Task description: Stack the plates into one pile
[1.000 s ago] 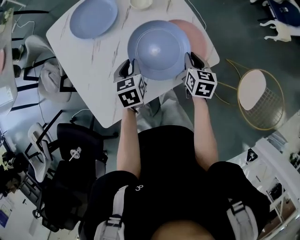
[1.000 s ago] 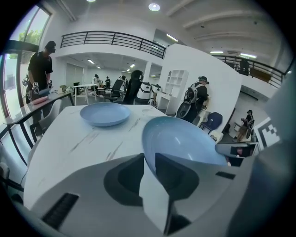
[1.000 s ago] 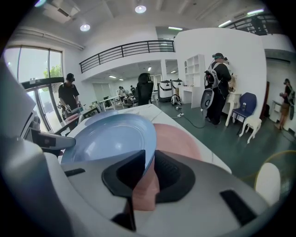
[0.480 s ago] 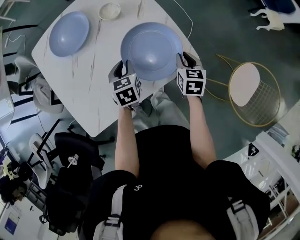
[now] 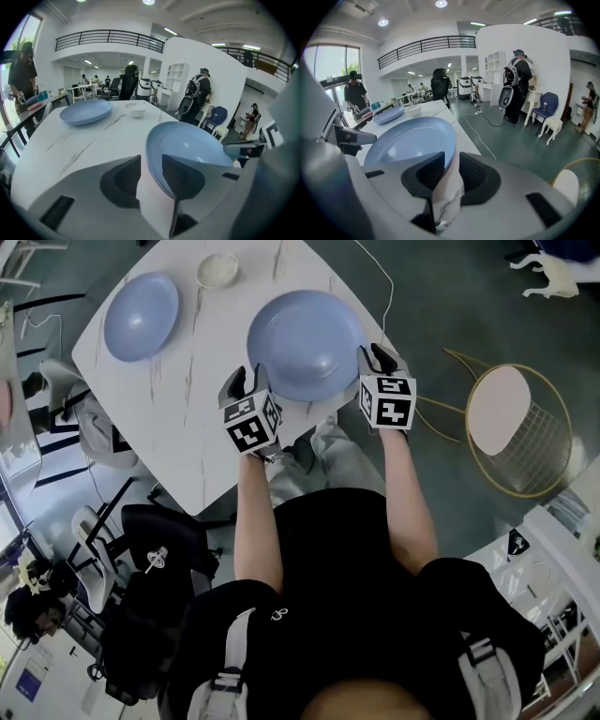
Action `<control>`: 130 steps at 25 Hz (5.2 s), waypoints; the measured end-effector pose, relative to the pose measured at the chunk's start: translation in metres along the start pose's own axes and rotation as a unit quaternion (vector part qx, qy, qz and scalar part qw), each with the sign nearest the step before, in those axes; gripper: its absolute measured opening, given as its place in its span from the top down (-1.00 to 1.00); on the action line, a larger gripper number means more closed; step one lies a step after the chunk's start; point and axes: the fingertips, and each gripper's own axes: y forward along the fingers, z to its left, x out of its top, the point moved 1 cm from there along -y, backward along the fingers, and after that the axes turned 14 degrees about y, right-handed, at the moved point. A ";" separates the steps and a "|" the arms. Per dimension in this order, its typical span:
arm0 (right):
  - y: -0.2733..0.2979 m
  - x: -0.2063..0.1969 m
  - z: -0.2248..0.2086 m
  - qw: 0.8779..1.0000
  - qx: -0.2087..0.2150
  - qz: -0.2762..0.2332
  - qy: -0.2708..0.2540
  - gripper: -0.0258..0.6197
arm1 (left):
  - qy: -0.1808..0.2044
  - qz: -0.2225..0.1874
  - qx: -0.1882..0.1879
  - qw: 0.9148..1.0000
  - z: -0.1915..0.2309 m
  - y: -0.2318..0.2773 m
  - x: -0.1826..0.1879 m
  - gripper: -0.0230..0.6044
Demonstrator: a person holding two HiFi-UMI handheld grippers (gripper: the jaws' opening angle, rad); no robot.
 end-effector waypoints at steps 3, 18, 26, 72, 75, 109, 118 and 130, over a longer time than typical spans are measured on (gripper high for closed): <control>0.003 0.003 -0.005 1.000 0.006 0.004 0.013 0.55 | -0.012 0.017 -0.002 1.000 -0.002 0.003 -0.004 0.36; 0.029 -0.003 0.005 0.995 0.069 0.050 0.054 0.49 | -0.052 0.060 -0.004 0.997 -0.013 0.011 -0.026 0.35; 0.037 -0.004 0.008 0.990 0.057 0.067 0.109 0.65 | -0.073 0.062 -0.028 0.995 -0.013 0.021 -0.018 0.44; 0.194 0.098 0.369 0.979 0.176 0.065 -0.083 0.59 | -0.128 -0.029 0.112 0.985 0.338 -0.004 0.036 0.49; 0.207 0.097 0.374 0.980 0.165 0.070 -0.092 0.59 | -0.123 -0.032 0.108 0.986 0.346 0.007 0.034 0.47; -0.023 0.164 0.367 0.912 0.345 -0.133 -0.177 0.90 | -0.110 -0.280 0.269 0.915 0.203 -0.179 0.106 0.87; -0.114 0.176 0.331 0.871 0.407 -0.196 -0.195 0.90 | -0.052 -0.314 0.317 0.894 0.143 -0.251 0.132 0.87; -0.115 0.149 0.333 0.858 0.420 -0.179 -0.236 0.90 | -0.027 -0.300 0.348 0.888 0.124 -0.281 0.113 0.87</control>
